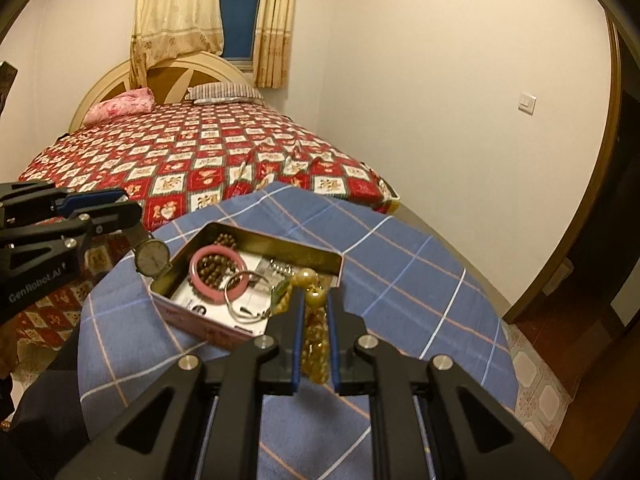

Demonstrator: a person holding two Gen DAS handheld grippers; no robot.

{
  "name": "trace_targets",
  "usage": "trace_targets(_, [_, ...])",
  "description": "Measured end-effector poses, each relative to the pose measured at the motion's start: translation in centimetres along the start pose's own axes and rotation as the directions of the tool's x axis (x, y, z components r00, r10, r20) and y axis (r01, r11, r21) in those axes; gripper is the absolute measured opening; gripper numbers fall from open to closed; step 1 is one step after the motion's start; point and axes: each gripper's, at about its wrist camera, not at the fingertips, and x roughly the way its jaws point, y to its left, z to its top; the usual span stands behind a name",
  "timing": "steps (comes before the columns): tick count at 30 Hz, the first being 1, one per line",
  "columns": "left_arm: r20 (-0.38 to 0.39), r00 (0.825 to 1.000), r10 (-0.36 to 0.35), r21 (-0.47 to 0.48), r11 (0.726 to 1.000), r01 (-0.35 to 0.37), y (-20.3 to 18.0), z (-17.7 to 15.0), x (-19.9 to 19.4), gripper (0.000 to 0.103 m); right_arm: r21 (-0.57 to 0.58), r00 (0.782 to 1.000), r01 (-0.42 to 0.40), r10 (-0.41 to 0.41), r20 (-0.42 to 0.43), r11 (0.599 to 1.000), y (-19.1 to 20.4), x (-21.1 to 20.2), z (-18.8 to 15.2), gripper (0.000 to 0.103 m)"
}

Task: Organize jewelry
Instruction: 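Lower the watch into the tin with the left gripper while the right gripper carries the gold pearls over it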

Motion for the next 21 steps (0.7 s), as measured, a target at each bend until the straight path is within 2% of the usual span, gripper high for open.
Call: trace_targets(21, [-0.020,0.999,0.029,-0.035,0.999,-0.029,1.2,1.7,3.1,0.017,0.004,0.999,0.030,-0.030,0.013,1.000,-0.2,1.9,2.4,0.013])
